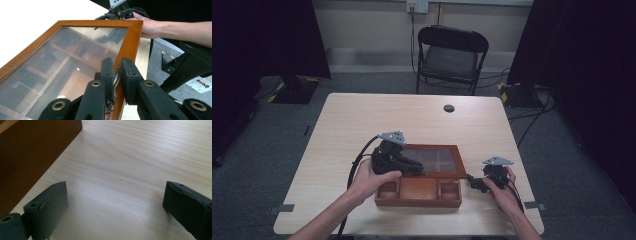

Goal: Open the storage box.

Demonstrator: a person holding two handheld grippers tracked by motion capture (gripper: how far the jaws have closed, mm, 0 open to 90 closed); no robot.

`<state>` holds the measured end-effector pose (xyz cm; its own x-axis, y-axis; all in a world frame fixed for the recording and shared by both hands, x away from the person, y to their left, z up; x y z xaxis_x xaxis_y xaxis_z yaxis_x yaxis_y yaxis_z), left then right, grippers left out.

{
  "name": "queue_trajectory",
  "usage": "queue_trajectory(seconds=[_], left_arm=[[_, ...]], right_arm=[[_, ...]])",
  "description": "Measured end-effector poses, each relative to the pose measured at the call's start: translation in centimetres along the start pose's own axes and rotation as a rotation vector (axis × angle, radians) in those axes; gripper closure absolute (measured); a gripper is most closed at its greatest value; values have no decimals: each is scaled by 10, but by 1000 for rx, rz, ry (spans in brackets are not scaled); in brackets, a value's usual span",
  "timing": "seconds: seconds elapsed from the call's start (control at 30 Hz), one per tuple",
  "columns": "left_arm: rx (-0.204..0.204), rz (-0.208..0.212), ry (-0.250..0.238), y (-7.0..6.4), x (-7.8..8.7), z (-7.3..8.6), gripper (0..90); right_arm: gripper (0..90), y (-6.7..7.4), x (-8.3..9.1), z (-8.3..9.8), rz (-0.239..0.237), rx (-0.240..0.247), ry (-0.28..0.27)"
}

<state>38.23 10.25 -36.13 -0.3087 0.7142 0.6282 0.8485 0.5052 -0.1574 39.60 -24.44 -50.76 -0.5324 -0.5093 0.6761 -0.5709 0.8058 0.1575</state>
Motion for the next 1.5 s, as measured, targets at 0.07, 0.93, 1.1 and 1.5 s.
queue_trajectory(seconds=[0.07,0.93,1.1,1.5], left_arm=[[-1,-1,-2,1,1,-2,807],[17,0,-26,9,7,-15,809],[13,9,-23,9,7,-15,810],[7,-7,-22,12,10,-24,811]], right_arm=[[52,0,0,0,0,0,0],[52,0,0,0,-1,0,-1],[52,0,0,0,-1,0,-1],[52,0,0,0,0,0,0]])
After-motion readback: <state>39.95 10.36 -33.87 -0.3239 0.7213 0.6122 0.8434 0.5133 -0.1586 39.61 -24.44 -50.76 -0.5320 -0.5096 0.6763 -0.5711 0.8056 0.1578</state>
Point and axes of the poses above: each handheld gripper's, and its own axes: x roughly backward along the jaws, z roughly out of its underside, y roughly to its left, the point moved 1 cm from there along -x, roughly forward along the jaws, and after that the axes turned 14 degrees about -z, right-handed, at the moved point
